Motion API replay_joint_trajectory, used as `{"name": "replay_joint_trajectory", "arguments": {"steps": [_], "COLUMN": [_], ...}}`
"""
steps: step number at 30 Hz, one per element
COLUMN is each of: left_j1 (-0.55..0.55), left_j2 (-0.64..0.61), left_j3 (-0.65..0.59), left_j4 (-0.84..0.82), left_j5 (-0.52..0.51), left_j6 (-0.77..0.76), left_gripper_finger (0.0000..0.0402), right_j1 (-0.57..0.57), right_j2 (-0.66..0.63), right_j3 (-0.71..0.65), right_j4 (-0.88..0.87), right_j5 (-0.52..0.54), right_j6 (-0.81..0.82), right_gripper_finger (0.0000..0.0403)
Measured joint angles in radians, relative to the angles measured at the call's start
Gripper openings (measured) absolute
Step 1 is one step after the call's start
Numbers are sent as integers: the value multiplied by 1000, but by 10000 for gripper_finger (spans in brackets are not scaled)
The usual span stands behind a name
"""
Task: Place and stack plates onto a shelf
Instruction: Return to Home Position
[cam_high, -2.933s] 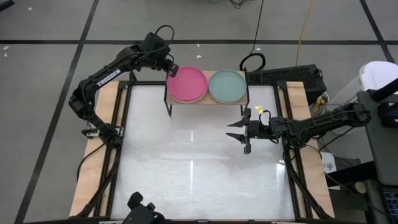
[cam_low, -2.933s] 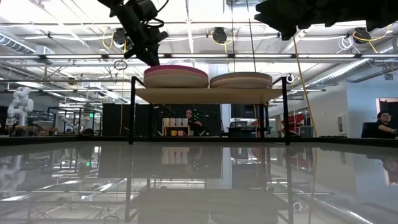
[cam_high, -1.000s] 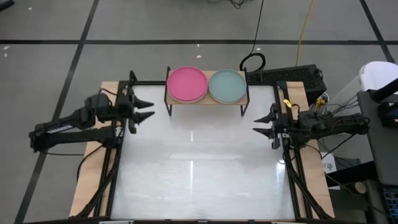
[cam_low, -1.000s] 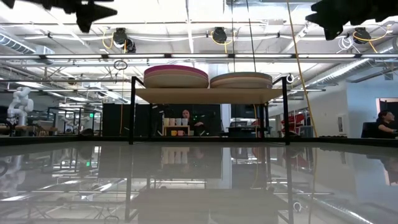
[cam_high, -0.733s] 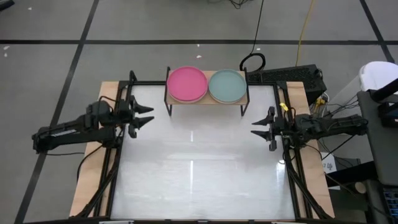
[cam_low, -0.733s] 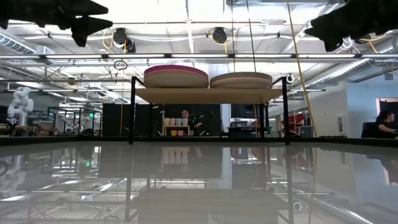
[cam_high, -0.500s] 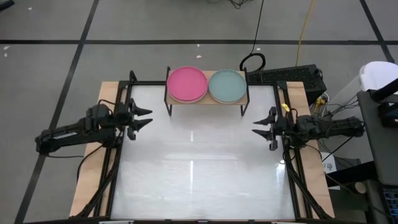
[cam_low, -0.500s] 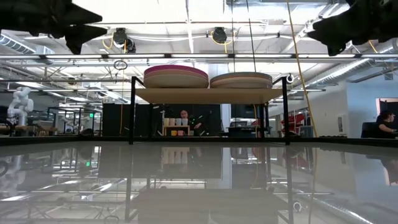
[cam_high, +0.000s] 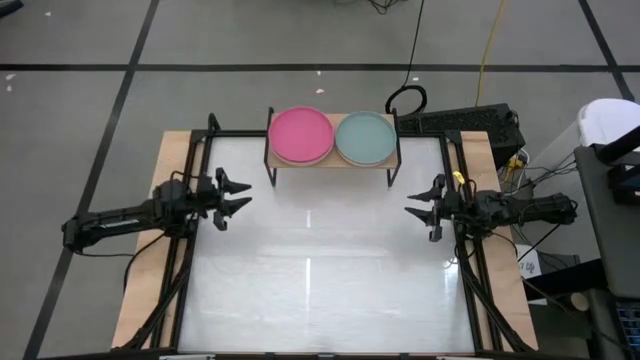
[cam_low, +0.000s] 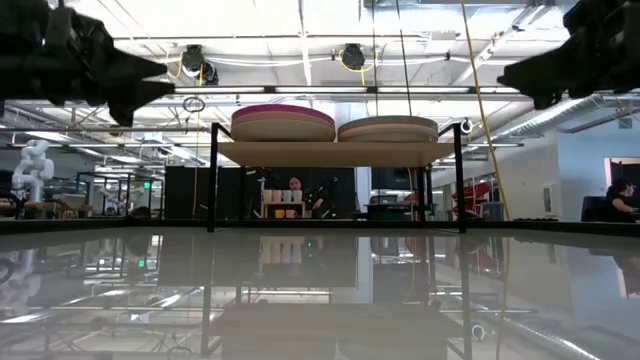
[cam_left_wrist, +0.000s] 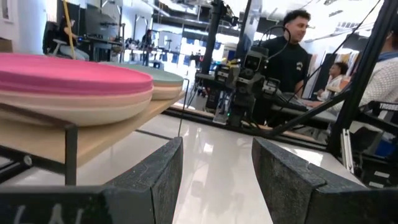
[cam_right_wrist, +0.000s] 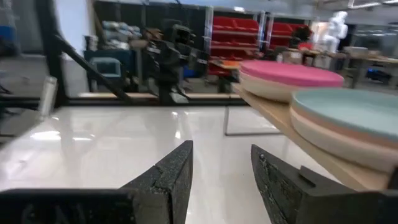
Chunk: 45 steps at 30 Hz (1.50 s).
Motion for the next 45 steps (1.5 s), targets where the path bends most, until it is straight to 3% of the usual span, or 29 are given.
{"name": "replay_joint_trajectory", "arguments": {"steps": [6, 12, 26, 34, 41, 45], "left_j1": [0, 0, 0, 0, 0, 0], "left_j2": [7, 7, 7, 7, 8, 8], "left_j3": [-15, -15, -15, -13, 103, 128], "left_j4": [-1, -1, -10, -5, -158, -159], "left_j5": [-12, -14, -32, -32, -32, -32], "left_j6": [5, 34, 87, -52, -28, 41], "left_gripper_finger": [197, 197, 197, 197, 197, 197], "right_j1": [0, 0, 0, 0, 0, 0], "right_j2": [1, 2, 6, 6, 6, 6], "right_j3": [-51, -130, -132, -133, -134, -134], "right_j4": [20, 166, 171, 185, 264, 269], "right_j5": [12, 9, 9, 9, 8, 8], "right_j6": [0, -38, -52, -31, -33, -28], "right_gripper_finger": [144, 144, 144, 144, 144, 144]}}
